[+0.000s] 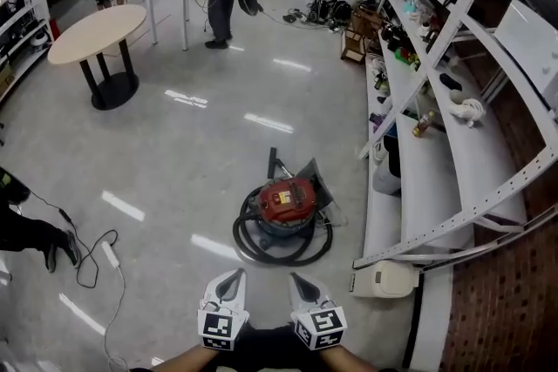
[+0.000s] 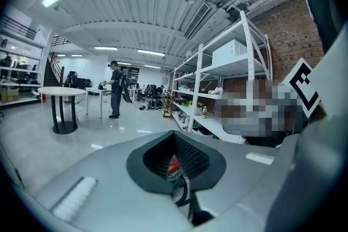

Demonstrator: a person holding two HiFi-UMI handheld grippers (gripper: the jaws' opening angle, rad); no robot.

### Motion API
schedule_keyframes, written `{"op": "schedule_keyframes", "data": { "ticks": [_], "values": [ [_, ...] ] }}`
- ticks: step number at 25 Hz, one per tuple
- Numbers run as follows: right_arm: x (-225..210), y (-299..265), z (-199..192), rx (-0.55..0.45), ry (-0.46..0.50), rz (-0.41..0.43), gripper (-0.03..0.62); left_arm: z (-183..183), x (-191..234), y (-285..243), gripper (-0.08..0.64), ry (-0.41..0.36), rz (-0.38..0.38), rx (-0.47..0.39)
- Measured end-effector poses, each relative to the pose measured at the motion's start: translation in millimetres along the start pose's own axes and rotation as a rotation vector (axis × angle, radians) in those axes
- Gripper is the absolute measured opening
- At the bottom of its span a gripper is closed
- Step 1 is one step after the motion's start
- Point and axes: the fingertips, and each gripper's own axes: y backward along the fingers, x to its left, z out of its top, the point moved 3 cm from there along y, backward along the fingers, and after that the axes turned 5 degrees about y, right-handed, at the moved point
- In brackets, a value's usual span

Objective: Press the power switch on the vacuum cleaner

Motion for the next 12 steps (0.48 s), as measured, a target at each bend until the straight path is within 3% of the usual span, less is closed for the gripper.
{"op": "schedule_keyframes", "data": {
  "ticks": [12],
  "values": [
    [-5, -48, 28, -0.01, 0.013, 0.007, -0.008, 20, 42, -25, 0.015, -0.002, 0.028, 0.002]
  ]
}}
